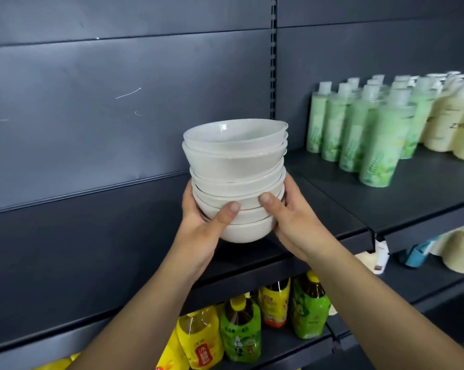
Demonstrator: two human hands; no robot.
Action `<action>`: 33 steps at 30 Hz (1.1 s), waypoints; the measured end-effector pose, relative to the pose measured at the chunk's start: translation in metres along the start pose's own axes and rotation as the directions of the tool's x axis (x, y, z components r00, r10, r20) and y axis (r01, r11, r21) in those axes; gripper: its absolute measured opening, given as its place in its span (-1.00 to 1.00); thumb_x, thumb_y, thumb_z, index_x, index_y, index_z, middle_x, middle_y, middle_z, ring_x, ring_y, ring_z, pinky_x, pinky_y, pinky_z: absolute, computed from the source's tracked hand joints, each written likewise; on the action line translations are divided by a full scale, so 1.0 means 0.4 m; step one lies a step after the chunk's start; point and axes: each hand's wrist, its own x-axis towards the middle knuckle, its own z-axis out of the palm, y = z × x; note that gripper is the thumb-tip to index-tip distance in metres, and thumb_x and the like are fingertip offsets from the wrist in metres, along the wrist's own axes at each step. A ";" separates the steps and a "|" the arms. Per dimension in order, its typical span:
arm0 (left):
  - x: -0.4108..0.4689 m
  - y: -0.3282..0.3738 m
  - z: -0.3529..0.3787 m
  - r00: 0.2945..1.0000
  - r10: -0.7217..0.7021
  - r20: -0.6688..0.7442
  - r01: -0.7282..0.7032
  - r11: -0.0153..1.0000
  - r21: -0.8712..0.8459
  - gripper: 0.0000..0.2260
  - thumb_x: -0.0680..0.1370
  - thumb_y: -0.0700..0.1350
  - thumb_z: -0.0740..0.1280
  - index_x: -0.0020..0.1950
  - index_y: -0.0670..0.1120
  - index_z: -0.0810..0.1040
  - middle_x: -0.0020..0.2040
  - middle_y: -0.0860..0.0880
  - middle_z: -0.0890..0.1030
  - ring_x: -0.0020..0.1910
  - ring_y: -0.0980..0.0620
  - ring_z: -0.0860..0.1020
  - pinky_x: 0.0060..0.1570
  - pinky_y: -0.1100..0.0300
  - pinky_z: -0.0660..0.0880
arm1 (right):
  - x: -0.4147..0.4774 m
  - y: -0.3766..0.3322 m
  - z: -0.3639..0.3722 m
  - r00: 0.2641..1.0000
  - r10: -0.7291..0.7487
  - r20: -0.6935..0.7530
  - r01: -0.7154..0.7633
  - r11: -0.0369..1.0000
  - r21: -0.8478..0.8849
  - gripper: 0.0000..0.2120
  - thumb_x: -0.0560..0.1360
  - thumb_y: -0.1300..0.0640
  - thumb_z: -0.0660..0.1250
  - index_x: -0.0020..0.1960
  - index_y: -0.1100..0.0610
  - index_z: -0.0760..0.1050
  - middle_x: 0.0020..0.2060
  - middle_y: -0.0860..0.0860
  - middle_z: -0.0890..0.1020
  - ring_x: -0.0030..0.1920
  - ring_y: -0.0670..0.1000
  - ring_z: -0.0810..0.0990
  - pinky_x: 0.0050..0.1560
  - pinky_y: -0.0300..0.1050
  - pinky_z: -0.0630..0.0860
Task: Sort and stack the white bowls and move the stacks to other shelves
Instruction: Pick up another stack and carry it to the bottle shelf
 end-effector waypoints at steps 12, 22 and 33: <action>0.014 -0.045 0.008 0.991 0.026 -0.130 -0.009 0.992 0.129 -0.02 0.11 0.17 0.58 0.41 -0.10 0.23 0.24 -0.04 0.53 0.22 0.01 0.51 0.04 0.27 0.50 | 0.040 0.054 -0.040 0.998 0.028 0.062 -0.024 0.998 -0.063 0.02 0.09 -0.31 0.50 0.41 -0.02 0.14 0.29 -0.11 0.45 0.30 -0.13 0.43 0.20 -0.26 0.43; -0.019 -0.033 -0.013 0.997 0.016 -0.072 0.027 0.838 0.546 0.18 0.08 0.41 0.43 0.49 -0.10 -0.02 0.30 0.24 0.32 0.22 0.49 0.33 0.12 0.55 0.32 | 0.030 0.028 -0.131 0.953 0.157 0.260 -0.015 0.879 -0.476 -0.01 0.24 -0.13 0.51 0.47 -0.13 -0.03 0.33 -0.33 0.29 0.33 -0.35 0.27 0.30 -0.38 0.26; 0.041 -0.015 -0.043 0.992 -0.095 -0.079 0.123 0.713 0.691 -0.40 0.20 0.05 0.49 0.16 0.11 0.31 0.05 0.31 0.44 -0.06 0.61 0.41 -0.13 0.67 0.31 | 0.111 0.027 -0.165 0.929 0.266 0.256 -0.014 0.719 -0.694 -0.35 0.26 0.02 0.51 0.31 -0.02 0.37 0.18 -0.18 0.51 0.25 -0.19 0.44 0.29 -0.28 0.31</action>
